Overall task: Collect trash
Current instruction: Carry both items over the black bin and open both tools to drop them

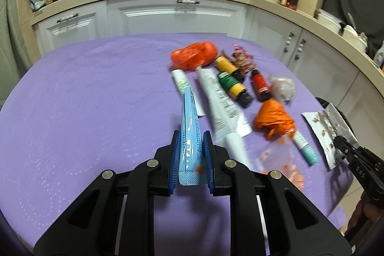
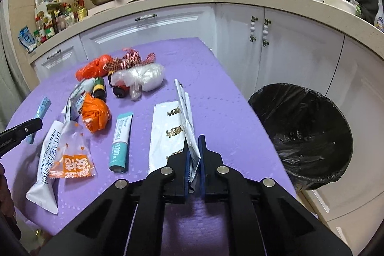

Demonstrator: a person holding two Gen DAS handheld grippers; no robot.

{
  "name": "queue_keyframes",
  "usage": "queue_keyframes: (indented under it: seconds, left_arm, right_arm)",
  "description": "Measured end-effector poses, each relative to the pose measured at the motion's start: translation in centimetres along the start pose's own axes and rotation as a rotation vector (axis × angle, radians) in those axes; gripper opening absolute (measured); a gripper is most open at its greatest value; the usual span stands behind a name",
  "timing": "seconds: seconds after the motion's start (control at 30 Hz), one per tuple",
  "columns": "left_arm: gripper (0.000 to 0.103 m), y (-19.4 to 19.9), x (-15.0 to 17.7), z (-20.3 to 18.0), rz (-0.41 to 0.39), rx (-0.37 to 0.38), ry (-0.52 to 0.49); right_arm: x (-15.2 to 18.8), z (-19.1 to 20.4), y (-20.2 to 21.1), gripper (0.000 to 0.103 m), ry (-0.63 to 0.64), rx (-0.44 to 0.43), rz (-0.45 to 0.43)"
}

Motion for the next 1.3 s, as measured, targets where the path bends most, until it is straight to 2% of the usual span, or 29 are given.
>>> queue_keyframes:
  seconds: [0.3,0.5,0.67,0.93,1.2,1.23,1.27,1.3]
  left_arm:
    - [0.018,1.4,-2.7,-7.1,-0.047,0.104,-0.129]
    - [0.018,1.2,-4.0,-15.3,-0.062,0.196,-0.257]
    - [0.018,0.1,-4.6,-22.0,-0.053,0.242,-0.344]
    - [0.018,-3.1,-5.3,-31.5,-0.021,0.245,-0.467]
    - [0.019,-9.4,-5.3,-37.0,0.087,0.209,-0.538]
    - [0.022,-9.9,-5.2,-37.2,0.092,0.195,-0.543]
    - [0.024,-10.5,-5.2,-37.4,0.093,0.181,-0.544]
    - [0.030,-11.0,-5.2,-37.5,0.096,0.168,-0.545]
  right_arm:
    - [-1.1,-4.6,2.5,0.006,-0.077,0.062,-0.070]
    - [-1.9,-10.3,3.4,0.006,-0.159,0.141,-0.104]
    - [-2.1,-14.7,3.5,0.006,-0.223,0.189,-0.116]
    - [-2.2,-20.4,2.1,0.006,-0.298,0.220,-0.107]
    - [-2.3,-23.5,-1.8,0.007,-0.330,0.199,-0.046]
    - [-2.3,-23.8,-2.5,0.009,-0.335,0.199,-0.038]
    - [-2.2,-24.0,-2.8,0.017,-0.338,0.202,-0.034]
    - [-2.1,-24.3,-3.3,0.023,-0.340,0.206,-0.026]
Point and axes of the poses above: each gripper's, at about its wrist camera, not at the fingertips, and y roughly against the way its jaws point, z to its left, x to its underside, the point moved 7 cm from there along -y, roughly the way its jaws point, and after that the axes turned 15 degrees about z, right-handed, at the moved point
